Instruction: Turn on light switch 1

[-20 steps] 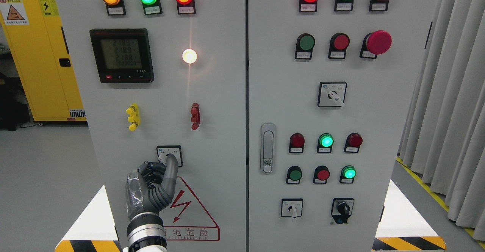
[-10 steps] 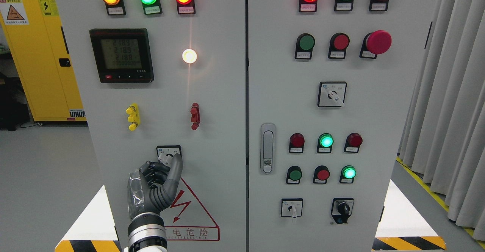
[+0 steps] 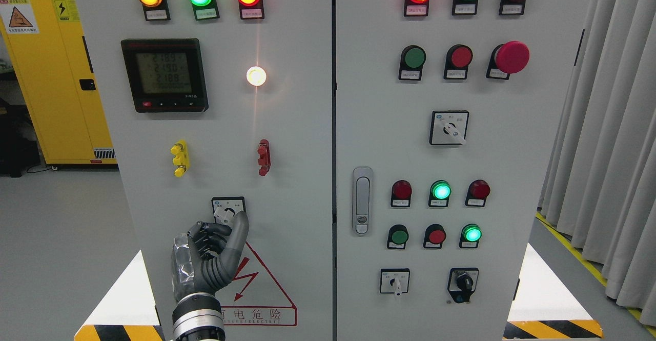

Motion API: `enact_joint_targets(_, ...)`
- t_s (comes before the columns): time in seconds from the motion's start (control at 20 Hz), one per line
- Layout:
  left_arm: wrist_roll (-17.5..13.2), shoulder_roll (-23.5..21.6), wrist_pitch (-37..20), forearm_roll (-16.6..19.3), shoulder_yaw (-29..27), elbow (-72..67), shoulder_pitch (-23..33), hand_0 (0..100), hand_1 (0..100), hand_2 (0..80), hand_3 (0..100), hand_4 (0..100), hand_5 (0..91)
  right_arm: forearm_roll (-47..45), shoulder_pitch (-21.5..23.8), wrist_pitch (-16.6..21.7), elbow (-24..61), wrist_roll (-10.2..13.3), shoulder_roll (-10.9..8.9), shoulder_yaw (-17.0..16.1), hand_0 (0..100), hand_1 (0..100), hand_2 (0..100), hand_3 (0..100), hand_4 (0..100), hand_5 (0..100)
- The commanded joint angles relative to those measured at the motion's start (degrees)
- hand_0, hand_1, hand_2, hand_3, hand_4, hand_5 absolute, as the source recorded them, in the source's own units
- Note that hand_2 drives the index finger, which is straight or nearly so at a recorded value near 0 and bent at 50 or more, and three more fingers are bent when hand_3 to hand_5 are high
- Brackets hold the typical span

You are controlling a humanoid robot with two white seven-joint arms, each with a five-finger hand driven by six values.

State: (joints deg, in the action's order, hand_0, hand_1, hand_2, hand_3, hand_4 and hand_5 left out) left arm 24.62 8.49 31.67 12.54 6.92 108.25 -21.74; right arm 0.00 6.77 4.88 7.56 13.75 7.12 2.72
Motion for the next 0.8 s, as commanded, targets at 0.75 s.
enact_joint_targets(0.75, -3.26, -6.81, -39.82, -14.90, -7.62, -8.64, 38.16, 3, 46, 66.6, 94, 95, 87.2, -1.67, 0.00, -0.05, 0.00, -0.04, 0.00, 0.00, 0, 50, 4, 0, 0, 0)
